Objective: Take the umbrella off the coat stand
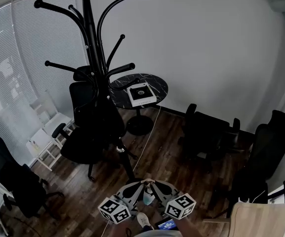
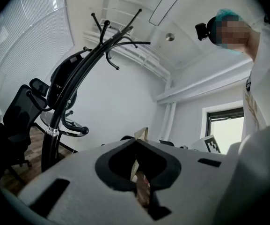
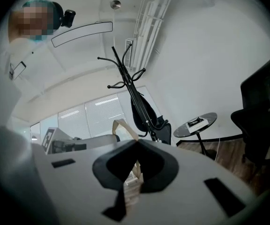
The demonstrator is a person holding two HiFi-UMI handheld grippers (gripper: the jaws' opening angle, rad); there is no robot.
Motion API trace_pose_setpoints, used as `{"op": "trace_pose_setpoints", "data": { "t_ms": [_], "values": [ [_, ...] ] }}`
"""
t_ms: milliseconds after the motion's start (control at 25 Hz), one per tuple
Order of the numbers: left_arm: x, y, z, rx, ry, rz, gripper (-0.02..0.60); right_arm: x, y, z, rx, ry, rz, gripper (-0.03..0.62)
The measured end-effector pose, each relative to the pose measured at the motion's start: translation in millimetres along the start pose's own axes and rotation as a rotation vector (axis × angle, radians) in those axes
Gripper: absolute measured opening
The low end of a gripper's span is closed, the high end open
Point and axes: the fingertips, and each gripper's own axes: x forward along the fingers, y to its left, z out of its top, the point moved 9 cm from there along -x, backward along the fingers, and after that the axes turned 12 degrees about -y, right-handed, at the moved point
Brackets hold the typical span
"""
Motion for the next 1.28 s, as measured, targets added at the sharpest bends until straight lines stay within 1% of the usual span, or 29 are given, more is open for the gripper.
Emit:
{"op": "trace_pose_setpoints", "data": {
  "t_ms": [160,320,520,600,680,880,1080,1280],
  "values": [
    [-9.1,-17.1,4.6,0.019,-0.006,0.021,0.021,-12.8,14.5,6.0,-0.024,-0.007,0.013,0.014],
    [-17.9,-30.1,9.0,0.031,-0.011,0.048,0.021,-20.1,28.1,10.0,-0.064,0.014,0.027,0.014],
    [-27.5,-51.7,15.0,0.06,-0.027,0.057,0.021,-32.7,44.6,17.4,-0.095,0.009,0.055,0.014],
    [-32.2,-58.4,17.3,0.064,-0.039,0.076,0.021,-37.4,51.0,19.4,-0.104,0.009,0.064,0.014],
    [-36.8,-64.4,19.2,0.053,-0.057,0.099,0.021,-41.1,58.3,21.5,-0.105,0.01,0.07,0.014],
    [-40.6,-76.9,20.0,0.017,-0.088,0.112,0.021,-49.5,69.3,24.5,-0.123,0.026,0.081,0.014],
    [-41.4,-80.4,9.6,-0.007,-0.09,0.104,0.021,-60.3,66.8,21.2,-0.081,0.026,0.056,0.014],
    [-43.4,-78.1,-0.4,-0.039,-0.078,0.107,0.021,-67.0,60.3,15.9,-0.094,0.043,0.024,0.014]
  ]
}}
